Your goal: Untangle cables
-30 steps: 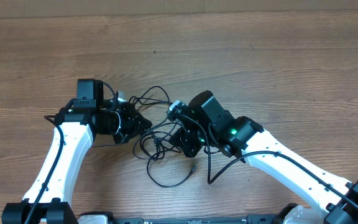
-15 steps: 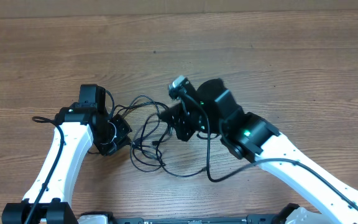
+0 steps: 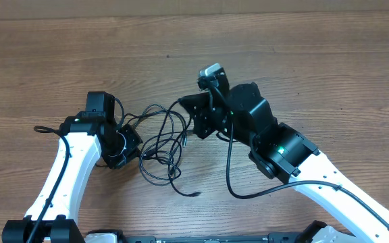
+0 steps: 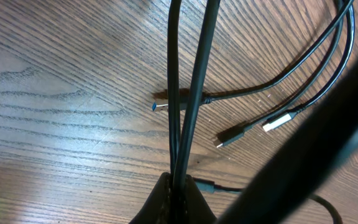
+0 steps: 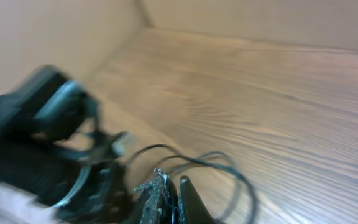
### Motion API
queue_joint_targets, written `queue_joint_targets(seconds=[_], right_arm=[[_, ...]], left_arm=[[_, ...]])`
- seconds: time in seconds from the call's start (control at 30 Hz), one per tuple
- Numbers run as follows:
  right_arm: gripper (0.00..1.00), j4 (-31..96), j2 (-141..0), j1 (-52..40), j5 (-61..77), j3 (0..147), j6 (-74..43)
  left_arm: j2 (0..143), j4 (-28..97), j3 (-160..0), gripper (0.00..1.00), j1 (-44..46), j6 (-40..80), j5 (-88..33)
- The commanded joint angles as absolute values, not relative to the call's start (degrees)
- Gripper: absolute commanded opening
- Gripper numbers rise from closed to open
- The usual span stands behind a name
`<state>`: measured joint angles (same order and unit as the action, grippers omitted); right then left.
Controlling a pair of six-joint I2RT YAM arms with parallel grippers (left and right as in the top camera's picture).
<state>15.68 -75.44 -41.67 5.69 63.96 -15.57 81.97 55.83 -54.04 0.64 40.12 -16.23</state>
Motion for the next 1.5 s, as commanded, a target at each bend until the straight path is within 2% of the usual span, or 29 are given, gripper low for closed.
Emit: queue_joint_targets(seconds=[0.0,0.1,0.27,0.37,0.53,0.63,0.73,0.8,0.9,1.0,1.07,1.1,1.3,1.47], right_arm=[[0.04,16.36,-74.26,-41.01,-10.09,65.89,-16.25],[0.04,19.40,-74.26,-41.01,-19.62,65.87,-16.03],[0.04,23.16,-74.26,-41.01,-27.22,65.87,-13.43],[0.04,24.64,-74.26,-41.01,-26.52,65.87,-13.47],[0.06,28.27,-74.39,-41.01,-14.44,65.87,-13.45],[0.20,30.72,-75.02,-41.01,-6.63,65.84,-13.47],[0.40,33.30,-75.70,-41.01,-0.80,65.84,-13.47],[0.47,34.61,-75.94,-41.01,3.01,65.84,-13.45],[0.49,35.97,-76.01,-41.01,8.97,65.84,-13.45],[0.60,36.16,-76.01,-41.01,14.02,65.84,-13.45],[0.77,36.12,-76.01,-41.01,17.41,65.84,-13.45],[0.99,36.12,-76.01,-41.01,19.00,65.84,-13.45],[1.00,35.68,-76.01,-41.08,25.78,65.84,-13.47],[1.00,33.65,-76.01,-41.06,25.93,65.84,-16.91]], left_arm=[[81.32,56.77,-54.59,0.04,0.47,38.96,-14.02],[81.32,56.73,-54.57,0.04,0.69,38.94,-14.00],[81.32,56.73,-54.57,0.04,0.80,38.96,-14.04],[81.32,56.55,-54.57,0.04,0.80,38.96,-14.81],[81.32,56.29,-54.57,0.04,0.78,38.94,-19.31],[81.32,55.00,-54.59,0.04,0.78,38.96,-26.33],[81.32,51.94,-54.57,0.04,0.75,39.03,-35.44],[81.32,48.71,-54.59,0.04,0.73,39.24,-42.04],[81.32,42.87,-54.59,0.04,0.67,40.91,-50.00],[81.32,38.48,-54.59,0.04,-0.03,45.17,-52.51],[81.32,37.15,-54.59,0.04,-0.97,48.56,-52.84],[81.32,36.67,-54.59,0.04,-1.56,50.28,-53.60],[81.32,30.61,-54.59,0.04,-5.28,56.53,-61.49],[81.32,26.92,-54.59,0.04,-8.64,60.53,-68.58]])
